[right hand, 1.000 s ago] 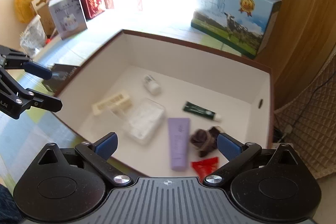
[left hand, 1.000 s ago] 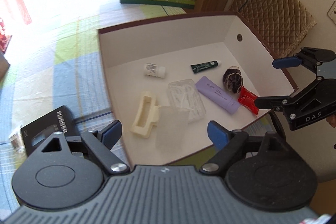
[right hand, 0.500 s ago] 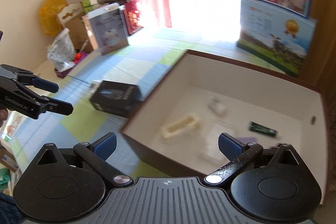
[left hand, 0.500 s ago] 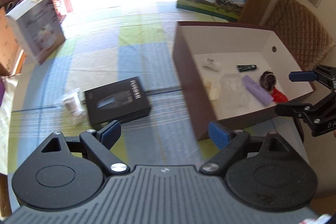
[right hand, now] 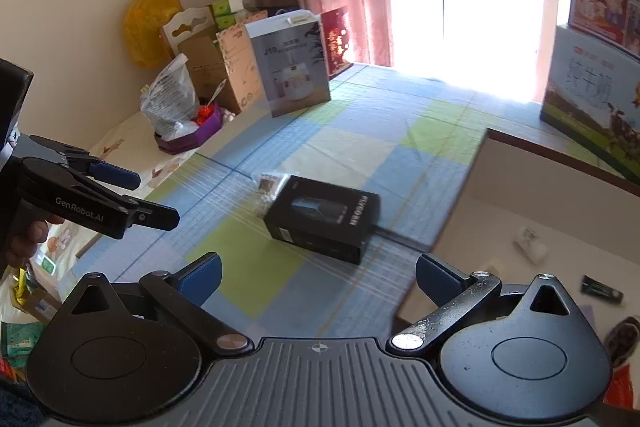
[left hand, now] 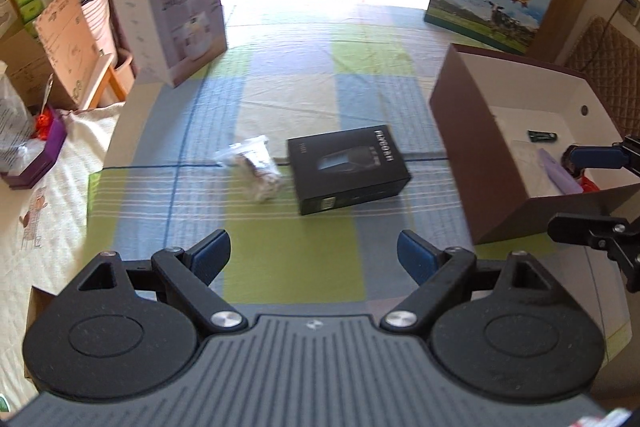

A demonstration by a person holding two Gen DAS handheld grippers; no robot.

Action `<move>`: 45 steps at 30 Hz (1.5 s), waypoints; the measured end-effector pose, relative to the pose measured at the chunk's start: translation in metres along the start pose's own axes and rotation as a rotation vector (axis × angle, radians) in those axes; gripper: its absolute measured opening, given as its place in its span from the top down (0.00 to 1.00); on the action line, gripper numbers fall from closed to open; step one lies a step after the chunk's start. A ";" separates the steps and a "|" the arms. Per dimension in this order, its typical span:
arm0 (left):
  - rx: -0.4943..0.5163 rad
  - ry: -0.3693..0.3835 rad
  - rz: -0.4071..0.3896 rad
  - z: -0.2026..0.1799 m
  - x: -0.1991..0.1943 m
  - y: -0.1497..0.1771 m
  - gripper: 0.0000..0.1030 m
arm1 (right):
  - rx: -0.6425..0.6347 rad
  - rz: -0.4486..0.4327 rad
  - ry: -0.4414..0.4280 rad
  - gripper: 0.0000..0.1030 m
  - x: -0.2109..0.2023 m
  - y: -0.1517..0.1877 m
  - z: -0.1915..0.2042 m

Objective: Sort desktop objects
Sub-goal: 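Move both tools back from the box toward the black box and cotton swabs, then grasp the black FLYCO box with the right tool while the left tool grasps the cotton swab bag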

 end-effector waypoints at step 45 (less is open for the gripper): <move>-0.135 -0.127 0.153 0.142 0.092 -0.013 0.14 | -0.344 0.153 0.138 0.03 0.196 -0.053 0.039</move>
Point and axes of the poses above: each gripper's, at about its wrist camera, not at the fingertips, and x roughly the way its jaws point, z to its left, y to its underside, the point moved 2 cm from there along x, roughly the way its jaws point, and after that the axes turned 9 degrees about z, right-handed, at the moved point
